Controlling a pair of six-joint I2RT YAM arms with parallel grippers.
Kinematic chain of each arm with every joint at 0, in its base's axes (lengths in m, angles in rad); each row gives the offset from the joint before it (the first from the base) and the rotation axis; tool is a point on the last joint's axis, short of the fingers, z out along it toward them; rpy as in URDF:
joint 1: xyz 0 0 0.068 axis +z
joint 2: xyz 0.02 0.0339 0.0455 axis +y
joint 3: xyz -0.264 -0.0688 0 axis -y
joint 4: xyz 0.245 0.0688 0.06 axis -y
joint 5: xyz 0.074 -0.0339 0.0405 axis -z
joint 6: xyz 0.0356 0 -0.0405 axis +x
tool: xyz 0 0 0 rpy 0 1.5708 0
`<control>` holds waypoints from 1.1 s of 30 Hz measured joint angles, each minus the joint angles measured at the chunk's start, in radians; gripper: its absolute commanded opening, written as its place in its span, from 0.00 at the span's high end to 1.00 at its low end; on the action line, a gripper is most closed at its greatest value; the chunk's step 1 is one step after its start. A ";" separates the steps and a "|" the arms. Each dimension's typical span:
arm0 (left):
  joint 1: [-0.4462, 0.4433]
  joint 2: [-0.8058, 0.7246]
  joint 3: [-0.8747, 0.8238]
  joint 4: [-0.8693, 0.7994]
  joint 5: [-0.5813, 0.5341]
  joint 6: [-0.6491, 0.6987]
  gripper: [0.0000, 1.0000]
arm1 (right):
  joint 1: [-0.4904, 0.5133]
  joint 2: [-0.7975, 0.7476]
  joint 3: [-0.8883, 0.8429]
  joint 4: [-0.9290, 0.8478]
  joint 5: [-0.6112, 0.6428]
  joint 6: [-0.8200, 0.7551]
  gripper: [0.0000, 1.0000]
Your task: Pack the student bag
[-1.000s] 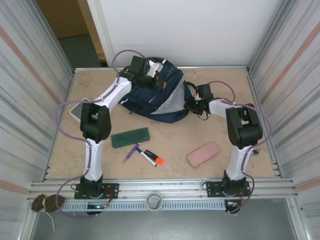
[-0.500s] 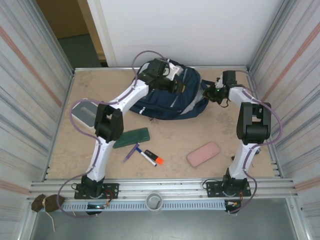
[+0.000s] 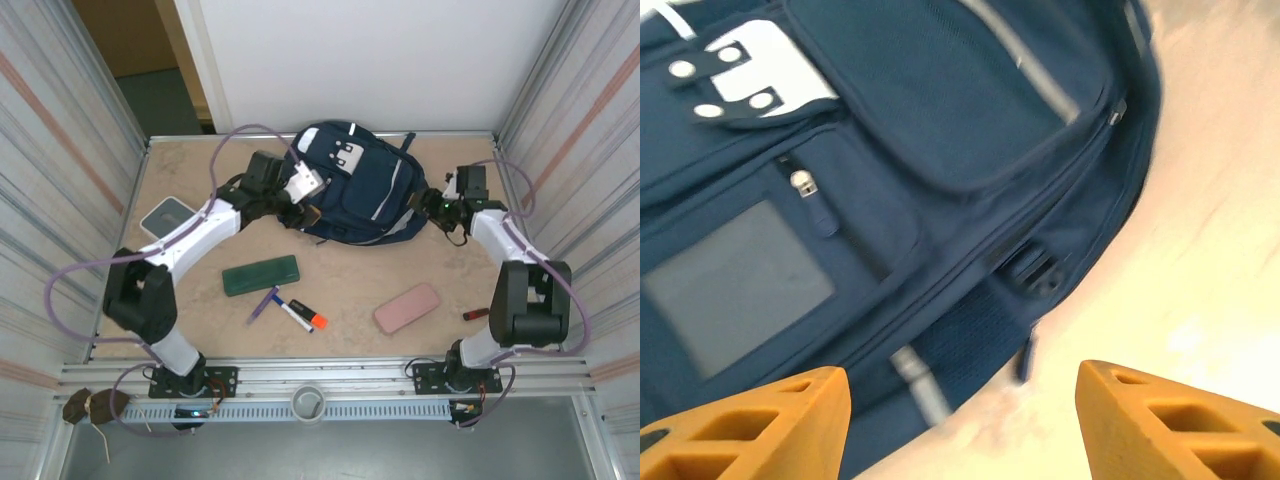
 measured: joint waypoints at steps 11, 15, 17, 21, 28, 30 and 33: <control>-0.012 0.180 -0.088 0.057 -0.196 0.437 0.42 | 0.086 0.173 0.018 0.042 0.092 -0.006 0.64; -0.030 0.245 -0.060 0.068 -0.228 0.502 0.42 | 0.064 0.244 0.107 0.027 0.100 -0.026 0.70; -0.047 0.279 -0.040 0.086 -0.241 0.529 0.43 | 0.051 0.277 0.154 0.017 0.100 -0.036 0.72; -0.070 0.343 -0.002 0.128 -0.261 0.572 0.46 | 0.040 0.308 0.200 -0.002 0.100 -0.056 0.73; -0.076 0.406 0.038 0.158 -0.285 0.609 0.78 | 0.034 0.320 0.240 -0.048 0.082 -0.092 0.64; -0.075 0.405 0.041 0.167 -0.288 0.592 0.90 | 0.034 0.311 0.240 -0.058 0.075 -0.108 0.58; -0.074 0.398 0.045 0.160 -0.272 0.544 0.98 | 0.037 0.249 0.213 -0.062 0.069 -0.123 0.49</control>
